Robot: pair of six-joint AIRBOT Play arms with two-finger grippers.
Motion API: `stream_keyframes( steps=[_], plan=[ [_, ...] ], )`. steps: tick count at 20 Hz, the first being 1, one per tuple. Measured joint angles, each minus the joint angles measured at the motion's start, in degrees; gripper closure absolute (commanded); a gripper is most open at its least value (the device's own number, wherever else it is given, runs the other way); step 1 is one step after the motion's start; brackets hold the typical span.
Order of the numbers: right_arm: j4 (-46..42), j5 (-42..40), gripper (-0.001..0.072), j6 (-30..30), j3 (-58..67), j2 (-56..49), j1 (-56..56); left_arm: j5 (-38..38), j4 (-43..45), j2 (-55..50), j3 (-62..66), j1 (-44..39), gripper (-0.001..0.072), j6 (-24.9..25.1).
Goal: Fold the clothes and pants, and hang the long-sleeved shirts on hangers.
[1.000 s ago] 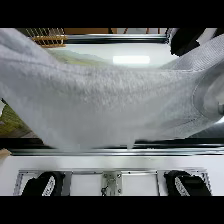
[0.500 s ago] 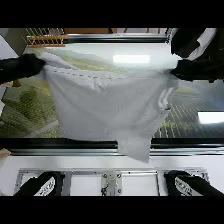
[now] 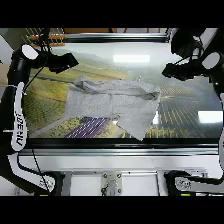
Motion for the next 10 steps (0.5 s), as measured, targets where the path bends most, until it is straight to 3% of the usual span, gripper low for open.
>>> stream_keyframes(
  steps=[4, 10],
  plan=[
    [-0.3, 1.2, 0.0203, -1.1, -2.7, 6.2, -1.6, -2.4, 0.3, 4.6, -7.6, 6.4, 0.01, -1.4],
    [0.2, 2.1, 0.0203, -2.0, -16.8, 21.3, -0.1, 4.6, 0.2, 20.2, -43.1, 15.0, 0.01, -3.1]
  ],
)
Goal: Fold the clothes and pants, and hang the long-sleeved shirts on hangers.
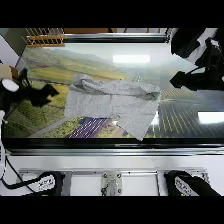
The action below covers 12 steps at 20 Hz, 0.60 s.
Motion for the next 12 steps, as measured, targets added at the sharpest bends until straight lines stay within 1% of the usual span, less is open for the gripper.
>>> stream_keyframes(
  steps=[3, 6, 9, 12],
  plan=[
    [0.9, 0.2, 0.0203, -0.1, -6.1, 5.2, 1.2, 7.1, -2.2, 4.5, -14.6, 1.6, 0.01, -1.6],
    [2.2, 0.2, 0.0203, -0.1, -9.3, 7.5, 2.3, 12.9, -5.3, 4.8, -21.6, 0.4, 0.01, -2.2],
    [3.0, 0.2, 0.0203, -0.1, -10.5, 8.3, 3.0, 16.0, -7.0, 1.9, -22.1, -2.6, 0.01, -2.5],
    [3.5, 0.2, 0.0203, -0.1, -10.9, 8.7, 3.2, 17.8, -8.5, -1.7, -19.1, -5.4, 0.0101, -2.8]
  ],
)
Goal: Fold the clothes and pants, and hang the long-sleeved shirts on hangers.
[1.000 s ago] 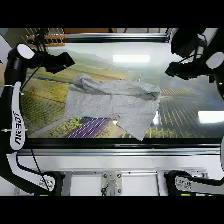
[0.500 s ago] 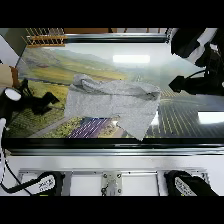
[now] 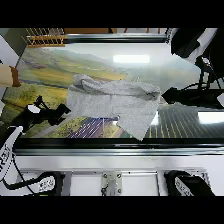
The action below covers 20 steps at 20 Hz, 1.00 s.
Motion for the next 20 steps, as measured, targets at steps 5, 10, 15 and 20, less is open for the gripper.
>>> stream_keyframes(
  steps=[5, 10, 15, 20],
  plan=[
    [0.3, 0.0, 0.0203, 0.0, -0.3, 0.1, 0.1, 1.2, -1.0, -5.4, 6.1, -2.5, 0.0306, -1.1],
    [-0.3, -0.1, 0.0202, 1.0, -2.0, -0.2, -0.9, 1.5, -0.5, -6.7, 8.2, -2.0, 0.0698, -2.1],
    [-1.2, -0.4, 0.02, 4.5, -9.2, -4.8, -7.7, 0.3, -0.3, -3.3, 8.6, 0.7, 0.0698, 2.1],
    [5.5, -4.7, 0.0201, 1.3, -14.6, -17.7, -11.9, -1.9, -0.2, -1.7, 8.7, 1.8, 0.0698, 6.2]
  ],
)
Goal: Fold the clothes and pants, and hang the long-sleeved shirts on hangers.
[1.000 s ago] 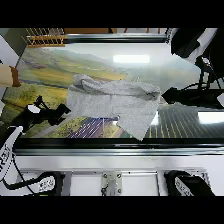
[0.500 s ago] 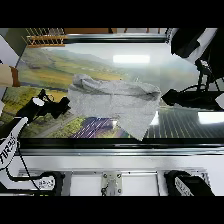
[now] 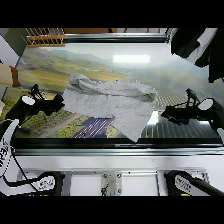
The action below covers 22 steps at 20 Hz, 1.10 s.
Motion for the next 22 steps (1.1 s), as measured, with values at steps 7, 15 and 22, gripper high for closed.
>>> stream_keyframes(
  steps=[7, 15, 22],
  plan=[
    [21.1, -6.9, 0.0202, -14.1, 1.7, -16.0, 3.5, -0.9, -0.1, 0.3, 0.0, 0.2, 0.0698, 1.4],
    [23.5, -8.3, 0.0692, -19.8, 5.1, -20.5, 8.8, -1.0, -0.1, 0.3, 0.0, 0.2, 0.0698, 1.7],
    [17.7, -6.5, 0.0693, -22.7, 14.4, -11.3, 8.9, -1.8, -0.2, 5.9, 6.0, 1.8, 0.0698, 1.6]
  ],
)
